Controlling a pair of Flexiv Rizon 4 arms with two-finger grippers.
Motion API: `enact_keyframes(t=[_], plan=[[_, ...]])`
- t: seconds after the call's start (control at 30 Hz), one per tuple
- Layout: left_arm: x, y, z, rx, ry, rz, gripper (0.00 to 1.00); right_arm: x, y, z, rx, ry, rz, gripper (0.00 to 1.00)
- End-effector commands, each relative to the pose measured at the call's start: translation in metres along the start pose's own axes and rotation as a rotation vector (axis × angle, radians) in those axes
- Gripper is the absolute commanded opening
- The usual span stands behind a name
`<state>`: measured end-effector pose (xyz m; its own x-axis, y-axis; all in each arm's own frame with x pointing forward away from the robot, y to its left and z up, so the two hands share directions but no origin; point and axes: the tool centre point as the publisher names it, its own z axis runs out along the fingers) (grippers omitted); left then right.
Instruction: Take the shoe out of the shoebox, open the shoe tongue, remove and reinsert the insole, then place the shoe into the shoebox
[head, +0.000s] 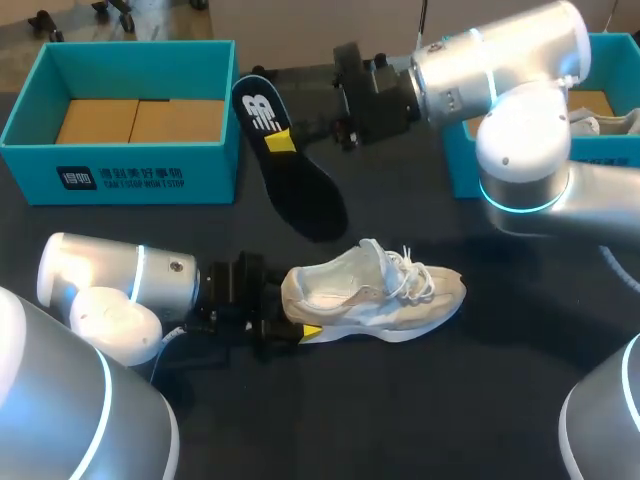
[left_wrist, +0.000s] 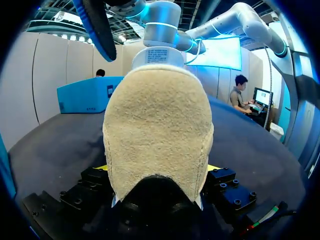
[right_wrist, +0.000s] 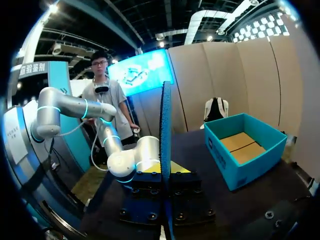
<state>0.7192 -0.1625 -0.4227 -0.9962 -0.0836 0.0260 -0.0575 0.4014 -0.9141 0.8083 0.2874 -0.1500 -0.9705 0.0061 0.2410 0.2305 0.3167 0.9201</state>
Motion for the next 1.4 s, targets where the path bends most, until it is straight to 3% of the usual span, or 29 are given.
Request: enact_keyframes(t=[0.03, 0.2, 0.43, 0.67, 1.13, 1.4], plan=[[0.000, 0.000, 0.001, -0.004, 0.002, 0.000, 0.00, -0.001, 0.002, 0.001, 0.017, 0.001, 0.002, 0.00], [0.000, 0.000, 0.001, -0.004, 0.002, 0.000, 0.00, -0.004, 0.010, -0.008, 0.008, -0.019, 0.017, 0.00], [0.000, 0.000, 0.001, -0.004, 0.002, 0.000, 0.00, -0.003, 0.032, -0.040, 0.085, -0.073, 0.079, 0.00], [0.000, 0.000, 0.001, -0.004, 0.002, 0.000, 0.00, 0.006, 0.046, -0.068, 0.014, -0.124, 0.217, 0.00], [0.000, 0.000, 0.001, -0.004, 0.002, 0.000, 0.00, 0.039, 0.064, -0.102, 0.051, -0.120, 0.318, 0.00], [0.000, 0.000, 0.001, -0.004, 0.002, 0.000, 0.00, 0.072, 0.072, -0.125, 0.030, -0.140, 0.336, 0.00]])
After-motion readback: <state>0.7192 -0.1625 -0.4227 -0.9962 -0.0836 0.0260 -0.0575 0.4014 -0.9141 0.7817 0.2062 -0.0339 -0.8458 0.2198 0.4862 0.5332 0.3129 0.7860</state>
